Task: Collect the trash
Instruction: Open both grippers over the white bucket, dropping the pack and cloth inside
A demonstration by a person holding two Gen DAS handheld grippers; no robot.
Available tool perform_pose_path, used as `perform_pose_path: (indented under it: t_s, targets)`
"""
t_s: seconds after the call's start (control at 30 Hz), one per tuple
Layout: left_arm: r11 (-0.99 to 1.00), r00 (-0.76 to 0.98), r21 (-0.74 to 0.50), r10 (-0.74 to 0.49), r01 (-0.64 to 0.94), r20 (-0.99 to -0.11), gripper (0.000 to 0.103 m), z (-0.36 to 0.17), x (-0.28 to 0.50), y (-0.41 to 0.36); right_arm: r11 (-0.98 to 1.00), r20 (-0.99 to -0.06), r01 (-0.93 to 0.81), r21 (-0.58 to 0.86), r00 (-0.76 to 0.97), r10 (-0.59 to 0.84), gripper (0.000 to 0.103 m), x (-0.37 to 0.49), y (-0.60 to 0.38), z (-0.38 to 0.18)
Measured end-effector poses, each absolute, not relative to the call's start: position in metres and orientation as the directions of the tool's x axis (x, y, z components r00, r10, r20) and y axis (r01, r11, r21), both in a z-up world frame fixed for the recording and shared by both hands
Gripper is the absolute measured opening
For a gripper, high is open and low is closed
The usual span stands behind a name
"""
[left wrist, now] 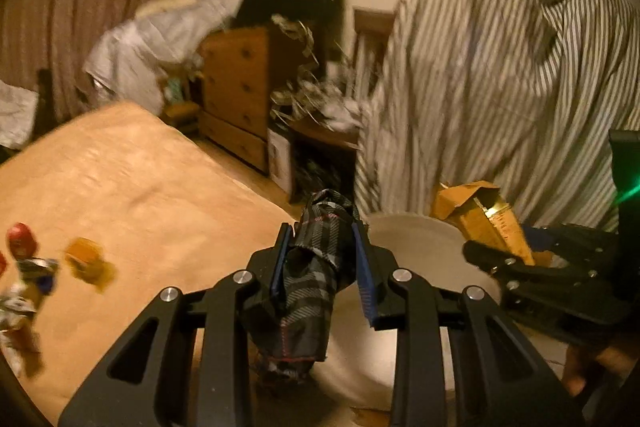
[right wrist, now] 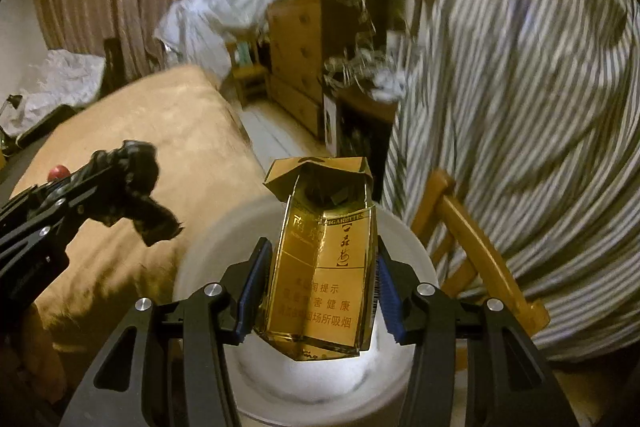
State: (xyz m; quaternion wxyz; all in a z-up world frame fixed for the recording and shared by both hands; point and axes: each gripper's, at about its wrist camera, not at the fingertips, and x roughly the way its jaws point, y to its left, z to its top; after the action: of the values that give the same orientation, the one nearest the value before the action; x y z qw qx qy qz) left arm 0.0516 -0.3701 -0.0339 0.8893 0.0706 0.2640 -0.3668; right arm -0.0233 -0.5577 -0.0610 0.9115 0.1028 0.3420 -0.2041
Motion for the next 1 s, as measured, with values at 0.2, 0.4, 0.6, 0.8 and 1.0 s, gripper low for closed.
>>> perform_pose_path:
  t_s: [0.2,0.4,0.6,0.8,1.0]
  targets:
    - [0.702,0.537,-0.083,-0.611,0.708,-0.581,0.030,-0.056,0.060,-0.400,0.888,-0.714,0.454,0.075,0.646,-0.270,0.051,-0.021,-0.577,-0.088]
    - [0.693,0.511,-0.077,-0.596,0.716,-0.619,0.030,-0.070,0.067,-0.414,0.885,-0.727,0.459,0.083,0.635,-0.261,0.051,-0.016,-0.577,-0.098]
    - [0.712,0.545,-0.050,-0.579,0.701,-0.607,0.078,-0.068,0.069,-0.413,0.878,-0.720,0.467,0.105,0.644,-0.256,0.063,-0.017,-0.576,-0.099]
    - [0.717,0.546,-0.048,-0.571,0.695,-0.613,0.078,-0.067,0.071,-0.410,0.868,-0.709,0.484,0.110,0.651,-0.273,0.063,-0.024,-0.576,-0.095]
    - [0.726,0.554,-0.045,-0.562,0.687,-0.614,0.078,-0.067,0.071,-0.399,0.866,-0.685,0.488,0.106,0.667,-0.292,0.063,-0.033,-0.565,-0.087]
